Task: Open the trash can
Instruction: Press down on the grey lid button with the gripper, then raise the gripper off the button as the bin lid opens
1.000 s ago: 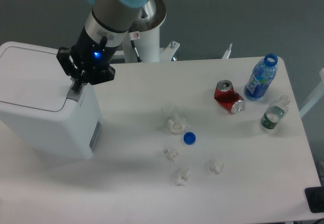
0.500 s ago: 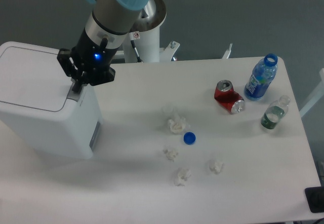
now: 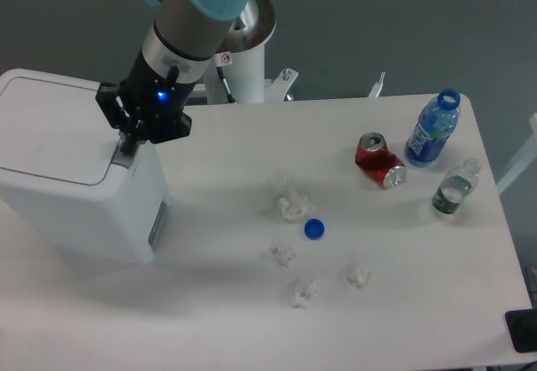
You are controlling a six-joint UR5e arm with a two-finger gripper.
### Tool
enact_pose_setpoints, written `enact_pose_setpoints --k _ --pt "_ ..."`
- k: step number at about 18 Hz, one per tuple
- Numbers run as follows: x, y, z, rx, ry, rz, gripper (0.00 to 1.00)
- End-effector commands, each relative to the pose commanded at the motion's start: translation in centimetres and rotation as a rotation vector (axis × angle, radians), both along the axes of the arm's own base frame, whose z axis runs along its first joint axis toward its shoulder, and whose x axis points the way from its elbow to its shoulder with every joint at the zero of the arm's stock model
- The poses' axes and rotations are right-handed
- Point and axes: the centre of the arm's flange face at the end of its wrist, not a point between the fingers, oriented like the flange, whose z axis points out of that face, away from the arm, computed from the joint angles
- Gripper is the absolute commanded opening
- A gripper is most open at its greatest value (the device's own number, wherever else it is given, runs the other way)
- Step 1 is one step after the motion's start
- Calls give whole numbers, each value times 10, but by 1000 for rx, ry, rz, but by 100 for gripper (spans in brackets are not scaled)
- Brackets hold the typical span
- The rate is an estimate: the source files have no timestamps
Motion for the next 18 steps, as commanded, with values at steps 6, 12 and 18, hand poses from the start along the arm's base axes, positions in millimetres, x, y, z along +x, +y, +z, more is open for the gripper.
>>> enact_pose_setpoints --k 6,12,18 --pt "-1 0 1 1 1 2 0" --pt "-1 1 -2 -2 0 0 0" --pt "-1 -2 5 7 6 5 0"
